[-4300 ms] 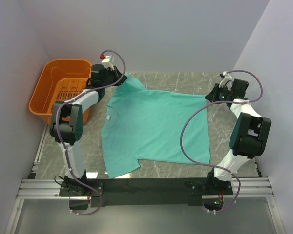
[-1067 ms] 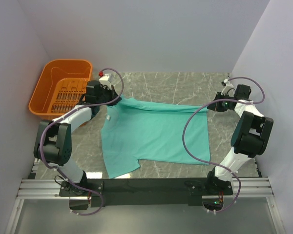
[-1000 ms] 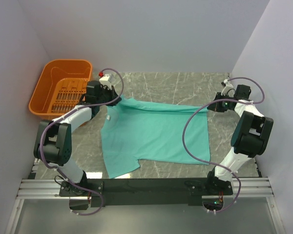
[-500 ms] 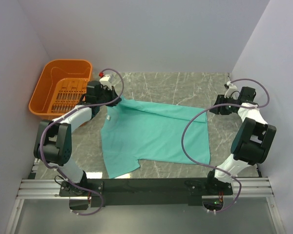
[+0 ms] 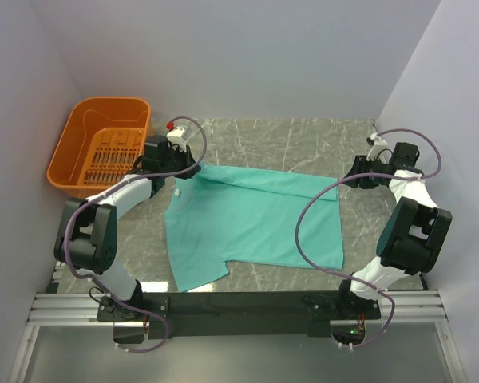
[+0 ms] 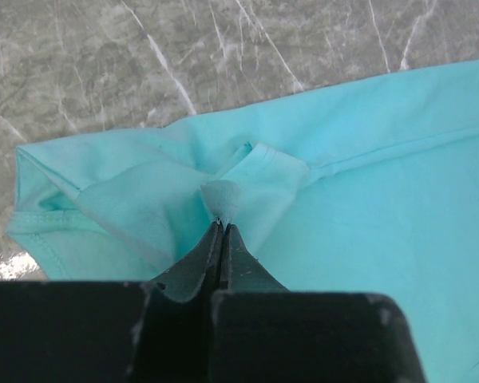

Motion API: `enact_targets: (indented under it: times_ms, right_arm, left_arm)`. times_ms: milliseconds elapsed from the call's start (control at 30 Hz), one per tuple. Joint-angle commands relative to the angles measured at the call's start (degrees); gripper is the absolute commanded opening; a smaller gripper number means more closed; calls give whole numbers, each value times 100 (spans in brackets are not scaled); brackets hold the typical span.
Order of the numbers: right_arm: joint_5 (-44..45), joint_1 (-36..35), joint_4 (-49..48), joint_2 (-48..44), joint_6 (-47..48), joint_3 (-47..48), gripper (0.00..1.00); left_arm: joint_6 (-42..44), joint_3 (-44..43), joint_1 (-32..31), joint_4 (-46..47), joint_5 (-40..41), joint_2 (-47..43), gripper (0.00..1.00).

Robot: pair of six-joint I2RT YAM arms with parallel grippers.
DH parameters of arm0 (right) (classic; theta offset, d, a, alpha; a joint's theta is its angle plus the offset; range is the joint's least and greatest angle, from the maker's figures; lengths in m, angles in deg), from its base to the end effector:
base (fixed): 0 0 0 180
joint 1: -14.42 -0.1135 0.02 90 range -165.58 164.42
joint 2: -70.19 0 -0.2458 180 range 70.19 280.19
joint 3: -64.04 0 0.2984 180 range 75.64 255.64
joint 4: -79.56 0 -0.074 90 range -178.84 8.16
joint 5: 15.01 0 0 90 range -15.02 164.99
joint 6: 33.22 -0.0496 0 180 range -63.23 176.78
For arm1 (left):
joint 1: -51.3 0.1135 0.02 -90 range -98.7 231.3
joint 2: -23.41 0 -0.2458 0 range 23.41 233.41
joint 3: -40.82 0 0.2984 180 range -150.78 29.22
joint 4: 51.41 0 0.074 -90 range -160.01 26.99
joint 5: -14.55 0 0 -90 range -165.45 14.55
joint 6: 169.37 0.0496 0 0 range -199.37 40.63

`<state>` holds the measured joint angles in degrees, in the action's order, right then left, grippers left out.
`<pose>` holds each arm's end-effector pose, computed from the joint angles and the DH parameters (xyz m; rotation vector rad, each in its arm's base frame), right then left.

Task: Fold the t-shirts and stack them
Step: Fold the tshirt

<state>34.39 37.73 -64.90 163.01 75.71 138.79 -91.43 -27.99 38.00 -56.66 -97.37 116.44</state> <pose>0.3636 -0.1215 0.1766 -0.1884 2.2713 0.5127 0.3944 -0.1123 0.1775 0.2600 2.0970 -0.6657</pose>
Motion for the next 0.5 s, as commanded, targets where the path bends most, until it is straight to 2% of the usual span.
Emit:
enact_targets:
  times_ms: [0, 467]
  right_arm:
    - [-141, 33, -21, -141, 13, -23, 47]
    - [-185, 33, -30, -150, 40, -49, 47]
  left_arm:
    - [195, 61, -41, -46, 90, -391, 1]
    - [344, 166, -173, -424, 240, -620, 1]
